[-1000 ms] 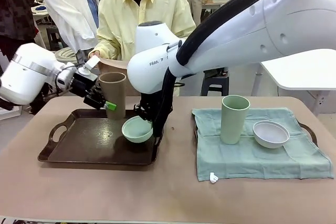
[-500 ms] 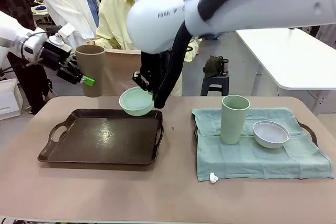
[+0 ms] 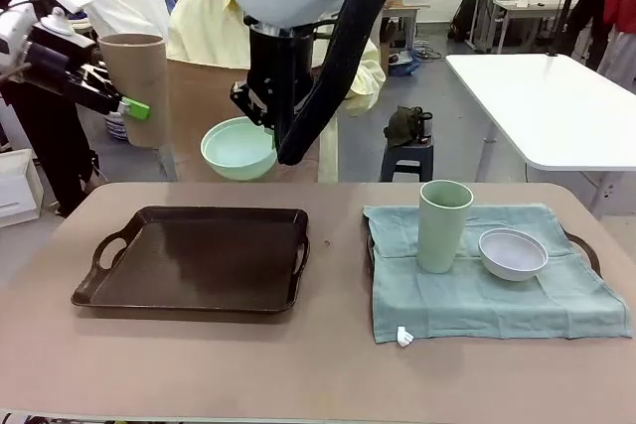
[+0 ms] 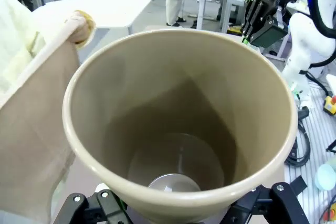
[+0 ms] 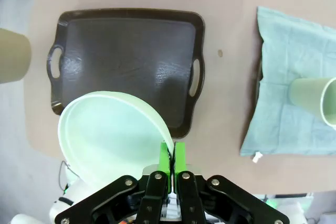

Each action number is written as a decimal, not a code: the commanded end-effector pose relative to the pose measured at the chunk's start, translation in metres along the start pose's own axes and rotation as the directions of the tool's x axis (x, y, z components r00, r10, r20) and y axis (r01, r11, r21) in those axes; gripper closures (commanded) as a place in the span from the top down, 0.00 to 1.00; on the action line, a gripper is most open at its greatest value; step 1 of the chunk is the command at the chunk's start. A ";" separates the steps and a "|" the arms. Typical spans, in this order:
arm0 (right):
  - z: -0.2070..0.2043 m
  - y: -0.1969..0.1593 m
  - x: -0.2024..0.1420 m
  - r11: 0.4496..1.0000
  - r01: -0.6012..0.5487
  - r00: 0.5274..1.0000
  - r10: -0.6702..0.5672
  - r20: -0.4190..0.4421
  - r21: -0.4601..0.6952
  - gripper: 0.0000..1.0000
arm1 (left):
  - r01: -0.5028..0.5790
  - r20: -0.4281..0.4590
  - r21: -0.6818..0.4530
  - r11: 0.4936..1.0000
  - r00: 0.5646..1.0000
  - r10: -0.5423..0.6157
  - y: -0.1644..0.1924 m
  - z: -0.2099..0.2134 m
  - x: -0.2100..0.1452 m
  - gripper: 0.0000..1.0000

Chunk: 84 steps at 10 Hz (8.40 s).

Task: Set up a tray with a mat and arrange the tableware.
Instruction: Pick up the Picnic Bowl and Reusable plastic cup from the Handle tray in front of the human's position and hold them in the air, then place the Picnic Bowl and Reusable plastic cup back onto the Handle tray in front of the human's position.

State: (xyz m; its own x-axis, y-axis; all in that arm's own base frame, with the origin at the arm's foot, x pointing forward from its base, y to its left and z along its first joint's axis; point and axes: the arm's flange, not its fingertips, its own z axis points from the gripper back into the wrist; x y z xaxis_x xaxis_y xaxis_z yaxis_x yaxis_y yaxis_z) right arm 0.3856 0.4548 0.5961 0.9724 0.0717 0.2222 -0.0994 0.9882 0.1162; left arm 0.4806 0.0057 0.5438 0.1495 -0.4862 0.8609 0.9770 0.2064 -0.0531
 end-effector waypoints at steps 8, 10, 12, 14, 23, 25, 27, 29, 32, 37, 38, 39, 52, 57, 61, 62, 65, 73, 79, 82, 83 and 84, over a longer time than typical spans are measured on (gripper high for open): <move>0.007 -0.003 0.000 1.000 0.010 1.000 -0.010 0.011 0.002 0.00 | -0.007 0.006 0.009 1.000 1.000 0.007 -0.003 0.007 0.001 0.66; 0.007 -0.003 0.000 1.000 0.010 1.000 -0.010 0.011 0.002 0.00 | -0.007 0.006 0.009 1.000 1.000 0.007 -0.003 0.007 0.001 0.66; 0.007 -0.003 0.000 1.000 0.010 1.000 -0.010 0.011 0.002 0.00 | -0.007 0.006 0.009 1.000 1.000 0.007 -0.003 0.007 0.001 0.66; 0.007 -0.003 0.000 1.000 0.010 1.000 -0.010 0.011 0.002 0.00 | -0.007 0.006 0.009 1.000 1.000 0.007 -0.003 0.007 0.001 0.66; 0.007 -0.003 0.000 1.000 0.010 1.000 -0.010 0.011 0.002 0.00 | -0.007 0.006 0.009 1.000 1.000 0.007 -0.003 0.007 0.001 0.66; 0.007 -0.003 0.000 1.000 0.010 1.000 -0.010 0.011 0.002 0.00 | -0.007 0.006 0.009 1.000 1.000 0.007 -0.003 0.007 0.001 0.66; 0.007 -0.003 0.000 1.000 0.010 1.000 -0.010 0.011 0.002 0.00 | -0.007 0.006 0.009 1.000 1.000 0.007 -0.003 0.007 0.001 0.66; 0.007 -0.003 0.000 1.000 0.010 1.000 -0.010 0.011 0.002 0.00 | -0.007 0.006 0.009 1.000 1.000 0.007 -0.003 0.007 0.001 0.66; 0.007 -0.003 0.000 1.000 0.010 1.000 -0.010 0.011 0.002 0.00 | -0.007 0.006 0.009 1.000 1.000 0.007 -0.003 0.007 0.001 0.66; -0.009 -0.011 0.004 1.000 -0.012 1.000 0.012 -0.009 0.024 0.04 | 0.023 0.012 0.004 1.000 1.000 -0.023 -0.001 0.004 -0.015 0.84; -0.034 -0.016 0.012 0.998 -0.003 0.998 0.007 -0.060 0.062 0.04 | 0.067 0.061 -0.027 0.997 0.996 -0.065 0.011 -0.002 -0.036 0.84; -0.056 -0.015 0.018 0.996 0.008 0.996 0.001 -0.094 0.093 0.04 | 0.093 0.121 -0.098 0.991 0.989 -0.081 0.018 -0.007 -0.057 0.84; -0.187 -0.004 0.030 0.996 -0.002 0.981 0.018 -0.191 0.084 0.04 | -0.100 0.081 -0.257 0.961 0.989 0.125 0.040 -0.075 -0.187 0.84; -0.223 0.004 0.038 0.997 -0.062 0.979 0.070 -0.191 0.046 0.04 | 0.129 0.093 -0.362 0.923 0.990 -0.101 0.033 -0.099 -0.210 0.84; -0.242 0.005 0.041 0.997 -0.061 0.972 0.072 -0.224 0.052 0.04 | 0.233 0.134 -0.345 0.909 0.971 -0.198 0.032 -0.111 -0.229 0.84; -0.249 0.004 0.042 0.996 -0.062 0.970 0.073 -0.233 0.058 0.04 | 0.228 0.145 -0.316 0.921 0.971 -0.190 0.037 -0.116 -0.229 0.84; -0.257 0.003 0.043 0.996 -0.061 0.967 0.074 -0.242 0.063 0.04 | 0.194 0.163 -0.268 0.944 0.975 -0.154 0.048 -0.120 -0.228 0.84; -0.266 0.000 0.043 0.995 -0.064 0.963 0.082 -0.258 0.078 0.04 | 0.135 0.103 -0.258 0.957 0.988 -0.112 0.059 -0.135 -0.236 1.00; -0.230 -0.012 0.032 0.997 -0.047 0.971 0.060 -0.230 0.060 1.00 | 0.007 0.015 -0.204 0.979 1.000 -0.005 0.061 -0.097 -0.233 1.00; -0.198 -0.024 0.023 0.997 -0.027 0.983 0.039 -0.182 0.067 0.79 | -0.043 -0.090 -0.175 0.984 0.996 0.028 0.063 -0.067 -0.234 1.00; -0.187 -0.029 0.019 0.998 -0.024 0.985 0.033 -0.170 0.055 0.89 | -0.056 -0.141 -0.163 0.985 0.989 0.032 0.060 -0.054 -0.230 1.00; -0.175 -0.034 0.016 0.999 -0.016 0.986 0.024 -0.162 0.046 0.98 | -0.057 -0.195 -0.139 0.989 0.980 0.029 0.057 -0.039 -0.221 1.00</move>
State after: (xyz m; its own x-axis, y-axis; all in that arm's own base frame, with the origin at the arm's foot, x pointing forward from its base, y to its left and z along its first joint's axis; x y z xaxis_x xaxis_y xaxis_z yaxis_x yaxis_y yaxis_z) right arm 0.4578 0.4627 0.4253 0.9870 0.1489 0.0603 -0.1566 0.9757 0.1532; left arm 0.5165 0.0907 0.3128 0.1857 -0.5864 0.7884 0.9823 0.0910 -0.1637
